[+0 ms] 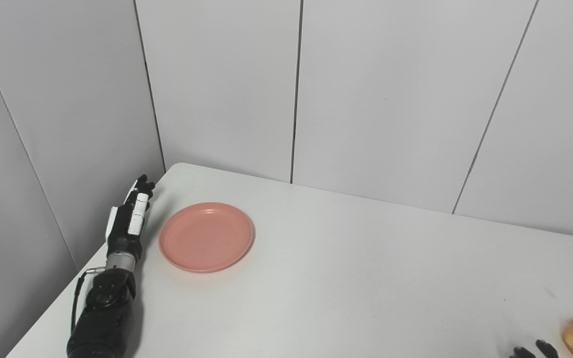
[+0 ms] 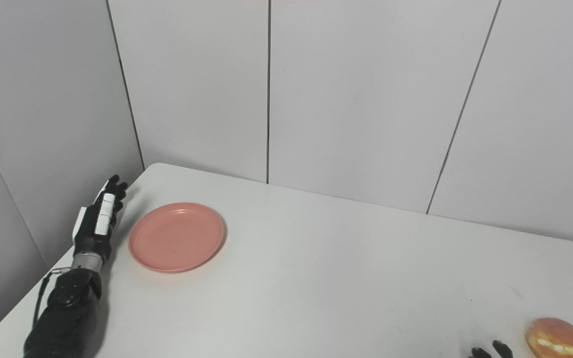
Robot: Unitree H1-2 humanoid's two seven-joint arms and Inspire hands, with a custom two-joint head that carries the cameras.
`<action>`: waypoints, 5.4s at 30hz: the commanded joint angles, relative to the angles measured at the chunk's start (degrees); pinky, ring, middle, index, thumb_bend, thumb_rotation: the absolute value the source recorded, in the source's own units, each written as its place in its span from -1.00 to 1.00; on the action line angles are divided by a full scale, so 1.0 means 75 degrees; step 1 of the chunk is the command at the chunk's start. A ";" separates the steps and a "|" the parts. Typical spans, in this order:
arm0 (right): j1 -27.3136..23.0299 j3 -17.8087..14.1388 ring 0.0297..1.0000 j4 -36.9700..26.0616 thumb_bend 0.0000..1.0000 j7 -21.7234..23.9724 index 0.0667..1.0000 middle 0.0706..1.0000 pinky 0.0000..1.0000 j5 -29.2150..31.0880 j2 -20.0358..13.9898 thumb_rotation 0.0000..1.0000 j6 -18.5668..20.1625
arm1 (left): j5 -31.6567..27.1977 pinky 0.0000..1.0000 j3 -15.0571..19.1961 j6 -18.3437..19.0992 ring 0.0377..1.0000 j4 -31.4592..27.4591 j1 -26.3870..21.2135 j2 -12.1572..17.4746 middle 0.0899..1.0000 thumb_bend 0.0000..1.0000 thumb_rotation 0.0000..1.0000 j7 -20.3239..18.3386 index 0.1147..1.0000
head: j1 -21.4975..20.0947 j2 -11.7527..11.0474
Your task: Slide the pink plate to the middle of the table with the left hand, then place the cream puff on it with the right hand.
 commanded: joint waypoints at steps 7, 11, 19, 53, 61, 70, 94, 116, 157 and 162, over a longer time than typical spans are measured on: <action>0.0152 -0.0036 0.76 0.0932 0.88 -0.0297 0.86 0.71 0.79 -0.0358 -0.0164 1.00 0.0662 | 0.0280 0.95 -0.0263 -0.0153 0.90 0.0013 -0.0327 0.0267 0.81 0.86 0.89 0.0041 0.78 | 0.0008 0.0043; 0.0157 -0.0037 0.78 0.0941 0.89 -0.0279 0.87 0.72 0.81 -0.0342 -0.0173 1.00 0.0667 | 0.0433 0.94 -0.0454 -0.0112 0.93 0.0037 -0.0339 0.0236 0.82 0.88 0.89 0.0042 0.79 | -0.0005 0.0057; 0.0186 -0.0013 0.78 0.0909 0.92 -0.0288 0.87 0.72 0.82 -0.0396 -0.0179 1.00 0.0646 | 0.0551 0.93 -0.0767 0.0031 0.94 0.0433 -0.0464 0.0225 0.86 0.89 0.89 -0.0110 0.84 | -0.0023 0.0090; 0.0240 0.0100 0.71 0.0682 0.90 -0.0422 0.80 0.66 0.72 -0.0544 -0.0174 1.00 0.0703 | 0.0391 0.73 -0.1371 0.0482 0.86 -0.1031 0.0200 -0.0635 0.79 0.99 0.80 -0.0765 0.79 | -0.0160 0.0158; 0.0244 0.0101 0.70 0.0649 0.91 -0.0406 0.81 0.66 0.70 -0.0529 -0.0154 1.00 0.0702 | 0.0526 0.68 -0.1438 0.0807 0.86 -0.1375 0.0220 -0.0967 0.82 0.87 0.80 -0.0656 0.80 | -0.0206 0.0165; 0.0273 0.0115 0.69 0.0585 0.94 -0.0440 0.82 0.65 0.68 -0.0610 -0.0159 1.00 0.0721 | 0.0708 0.73 -0.1562 0.0885 0.87 -0.1605 0.0256 -0.1266 0.86 0.90 0.84 -0.0591 0.86 | -0.0214 0.0187; 0.0271 0.0170 0.65 0.0541 0.86 -0.0478 0.79 0.62 0.63 -0.0728 -0.0120 1.00 0.0761 | 0.0870 0.65 -0.1968 0.0919 0.86 -0.1597 0.0242 -0.1715 0.85 0.88 0.80 -0.0589 0.86 | -0.0281 0.0203; 0.0224 0.0301 0.63 0.0541 0.84 -0.0552 0.79 0.60 0.62 -0.0892 -0.0114 1.00 0.0745 | 0.1109 0.71 -0.2308 0.0879 0.86 -0.1414 0.0337 -0.2115 0.86 0.87 0.80 -0.0774 0.91 | -0.0378 0.0206; 0.0392 0.0920 0.55 -0.0495 0.69 -0.1104 0.65 0.52 0.51 -0.1516 0.0234 0.97 0.1390 | 0.0629 0.72 -0.2422 0.1381 0.87 -0.1857 0.0350 -0.2383 0.85 0.91 0.73 -0.1530 1.00 | -0.3135 0.1136; 0.0435 0.1082 0.55 -0.0696 0.66 -0.1245 0.65 0.53 0.52 -0.1679 0.0334 0.96 0.1510 | 0.0553 0.68 -0.2398 0.1550 0.86 -0.1998 0.0380 -0.2310 0.87 0.93 0.72 -0.1563 1.00 | -0.3529 0.1252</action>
